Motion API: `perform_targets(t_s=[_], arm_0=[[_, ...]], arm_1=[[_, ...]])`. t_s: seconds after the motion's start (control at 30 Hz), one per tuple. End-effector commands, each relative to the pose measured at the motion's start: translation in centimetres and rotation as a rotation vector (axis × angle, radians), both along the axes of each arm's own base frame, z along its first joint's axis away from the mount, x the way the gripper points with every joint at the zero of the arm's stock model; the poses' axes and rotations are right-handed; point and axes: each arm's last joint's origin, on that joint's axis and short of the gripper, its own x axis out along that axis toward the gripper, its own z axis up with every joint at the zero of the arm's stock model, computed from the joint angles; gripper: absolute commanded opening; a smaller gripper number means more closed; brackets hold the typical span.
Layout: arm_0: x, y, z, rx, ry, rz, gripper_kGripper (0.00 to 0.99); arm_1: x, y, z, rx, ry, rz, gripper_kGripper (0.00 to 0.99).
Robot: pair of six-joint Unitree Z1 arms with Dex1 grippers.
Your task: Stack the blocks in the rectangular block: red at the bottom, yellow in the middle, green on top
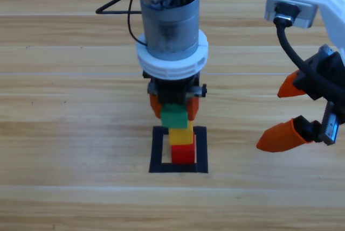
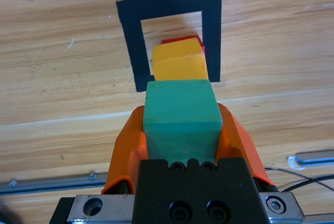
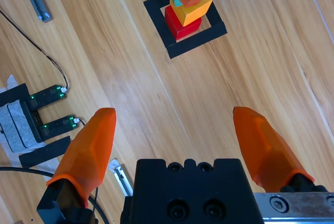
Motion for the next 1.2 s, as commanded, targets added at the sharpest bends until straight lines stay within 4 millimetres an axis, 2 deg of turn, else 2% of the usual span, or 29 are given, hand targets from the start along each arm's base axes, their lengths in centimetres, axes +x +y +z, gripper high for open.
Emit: perform_targets(t_s=[0.03,1.2], arm_0=[[0.1,-1.2,-2.3,0.049,0.023,-0.037,0.000],[0.9,-2.1,-4.0,0.070,0.018,-0.040,0.000]], arm_1=[[0.6,-0.7,0.3,0.004,0.005,-0.024,0.986],[0.6,-0.6,0.2,0.000,0.007,-0.023,0.986]])
